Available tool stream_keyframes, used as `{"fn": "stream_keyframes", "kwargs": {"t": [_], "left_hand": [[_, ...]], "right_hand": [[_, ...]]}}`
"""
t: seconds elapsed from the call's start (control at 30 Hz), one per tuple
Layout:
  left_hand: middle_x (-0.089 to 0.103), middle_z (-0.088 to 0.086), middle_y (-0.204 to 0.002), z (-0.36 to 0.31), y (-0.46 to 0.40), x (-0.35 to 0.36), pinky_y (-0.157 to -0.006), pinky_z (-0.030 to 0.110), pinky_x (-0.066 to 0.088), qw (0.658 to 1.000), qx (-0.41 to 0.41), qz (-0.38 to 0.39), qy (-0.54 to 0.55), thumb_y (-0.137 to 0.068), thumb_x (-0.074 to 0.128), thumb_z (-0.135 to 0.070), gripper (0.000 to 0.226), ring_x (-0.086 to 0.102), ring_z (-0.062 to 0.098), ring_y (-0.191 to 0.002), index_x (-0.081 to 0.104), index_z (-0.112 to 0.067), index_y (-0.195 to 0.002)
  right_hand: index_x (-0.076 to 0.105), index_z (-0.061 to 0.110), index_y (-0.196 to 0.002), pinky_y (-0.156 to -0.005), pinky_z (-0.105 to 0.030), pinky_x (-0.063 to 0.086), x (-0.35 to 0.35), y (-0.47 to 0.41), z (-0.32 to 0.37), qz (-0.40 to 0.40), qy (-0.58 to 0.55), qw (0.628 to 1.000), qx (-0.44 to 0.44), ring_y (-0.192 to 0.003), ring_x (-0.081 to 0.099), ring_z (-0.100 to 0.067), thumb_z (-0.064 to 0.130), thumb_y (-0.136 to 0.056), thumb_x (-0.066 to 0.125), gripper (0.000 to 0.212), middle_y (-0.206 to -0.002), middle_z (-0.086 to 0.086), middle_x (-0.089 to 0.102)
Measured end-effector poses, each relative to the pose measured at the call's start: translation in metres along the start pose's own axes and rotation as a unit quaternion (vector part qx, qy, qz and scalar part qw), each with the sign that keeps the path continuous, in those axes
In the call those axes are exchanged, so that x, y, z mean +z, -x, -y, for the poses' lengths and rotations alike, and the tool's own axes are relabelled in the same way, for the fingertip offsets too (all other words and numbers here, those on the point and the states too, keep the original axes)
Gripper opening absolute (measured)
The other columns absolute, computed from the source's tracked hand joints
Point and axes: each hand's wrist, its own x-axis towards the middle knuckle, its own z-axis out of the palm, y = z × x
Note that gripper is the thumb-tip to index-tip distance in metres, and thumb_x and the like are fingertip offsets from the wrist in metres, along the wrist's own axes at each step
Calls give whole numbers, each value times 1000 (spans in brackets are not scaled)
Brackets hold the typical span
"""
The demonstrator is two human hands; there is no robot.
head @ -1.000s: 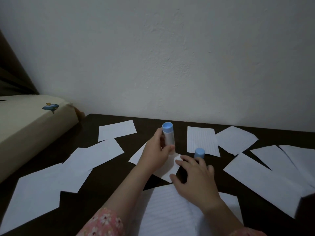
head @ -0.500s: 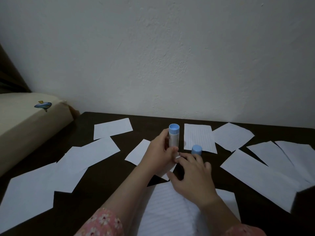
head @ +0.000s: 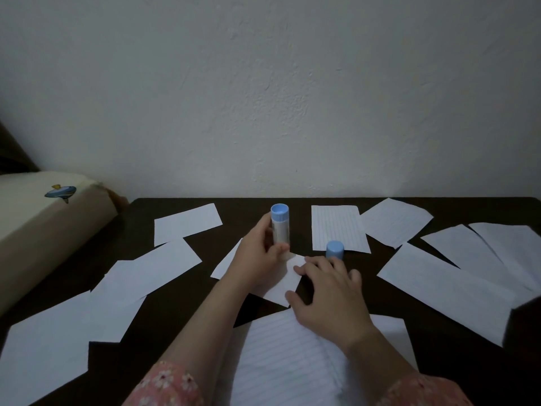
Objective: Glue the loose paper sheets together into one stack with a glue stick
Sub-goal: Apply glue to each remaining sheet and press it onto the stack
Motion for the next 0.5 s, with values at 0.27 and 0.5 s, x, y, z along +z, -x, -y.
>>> {"fn": "stream_keyframes", "kwargs": {"t": [0.27,0.5], "left_hand": [[50,-1,-137,10,-2,-17,-93,30,39,998,-28,-64,-3,-90,61,-12,64,47,14,-123,31,-28,-145],[48,3,-140,12,-1,-25,-92,29,37,993,-44,-110,1,-91,59,-10,63,45,21,-128,30,-24,-146]], "right_hand": [[39,40,-136,-114,-42,17,1,-1,0,1,5,1000,6,-136,20,-11,59,-88,48,53,-147,14,29],[39,40,-136,-113,-42,17,2,-1,-1,-7,5,1000,2,-136,20,-11,60,-88,47,52,-147,15,30]]}}
